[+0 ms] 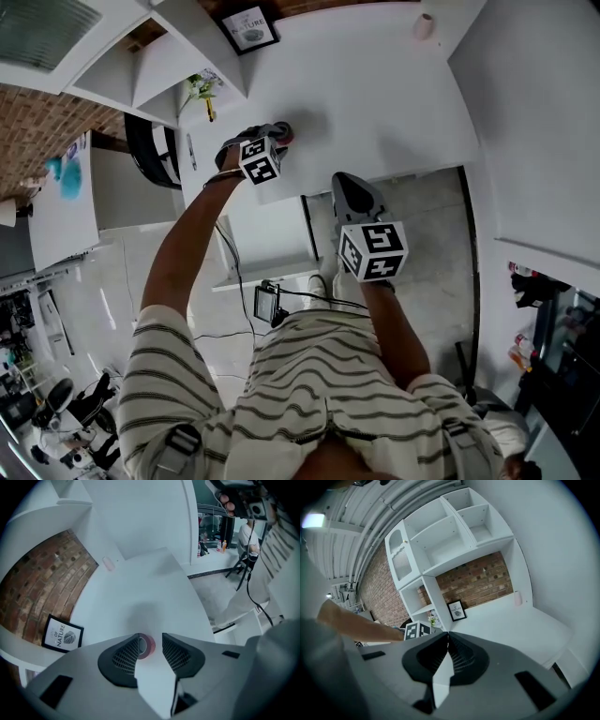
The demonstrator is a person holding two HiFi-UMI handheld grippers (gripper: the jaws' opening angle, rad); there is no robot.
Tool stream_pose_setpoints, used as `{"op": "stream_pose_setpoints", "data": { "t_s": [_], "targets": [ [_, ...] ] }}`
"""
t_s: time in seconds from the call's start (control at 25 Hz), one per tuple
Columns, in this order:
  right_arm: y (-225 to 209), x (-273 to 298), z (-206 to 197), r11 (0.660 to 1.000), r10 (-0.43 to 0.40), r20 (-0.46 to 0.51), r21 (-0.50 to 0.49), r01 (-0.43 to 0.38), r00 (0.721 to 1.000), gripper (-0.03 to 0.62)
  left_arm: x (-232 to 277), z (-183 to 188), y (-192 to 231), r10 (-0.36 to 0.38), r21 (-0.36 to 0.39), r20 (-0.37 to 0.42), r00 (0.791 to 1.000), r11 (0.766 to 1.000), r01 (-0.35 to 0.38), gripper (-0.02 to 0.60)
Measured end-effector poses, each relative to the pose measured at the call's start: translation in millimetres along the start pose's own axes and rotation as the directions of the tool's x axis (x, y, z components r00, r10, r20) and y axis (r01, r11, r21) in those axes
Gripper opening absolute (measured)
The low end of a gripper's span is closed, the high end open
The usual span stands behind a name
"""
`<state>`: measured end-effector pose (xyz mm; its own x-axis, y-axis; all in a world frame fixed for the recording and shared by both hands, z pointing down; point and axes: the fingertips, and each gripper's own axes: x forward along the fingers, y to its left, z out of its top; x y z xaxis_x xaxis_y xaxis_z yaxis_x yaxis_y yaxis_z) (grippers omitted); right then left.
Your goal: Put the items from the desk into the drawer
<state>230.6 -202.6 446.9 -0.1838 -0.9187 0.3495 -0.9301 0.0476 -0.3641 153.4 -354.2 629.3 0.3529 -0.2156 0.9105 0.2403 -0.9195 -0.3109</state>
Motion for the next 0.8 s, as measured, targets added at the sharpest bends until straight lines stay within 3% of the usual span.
{"op": "stream_pose_setpoints", "data": {
  "t_s": [0.48,0.8],
  "targets": [
    [-16,0,-2,1.0,-0.03,0.001,0.01,0.03,1.0,0.012,39,-15,6,-0.036,0.093,-0.075,0.997,0.995,0.043,0.14],
    [-31,-4,-2,0.998,-0.06,-0.001,0.007,0.06,0.998,0.012,58,-25,5,-0.093,0.13,-0.125,0.988,0.985,0.109,0.14]
  ]
}}
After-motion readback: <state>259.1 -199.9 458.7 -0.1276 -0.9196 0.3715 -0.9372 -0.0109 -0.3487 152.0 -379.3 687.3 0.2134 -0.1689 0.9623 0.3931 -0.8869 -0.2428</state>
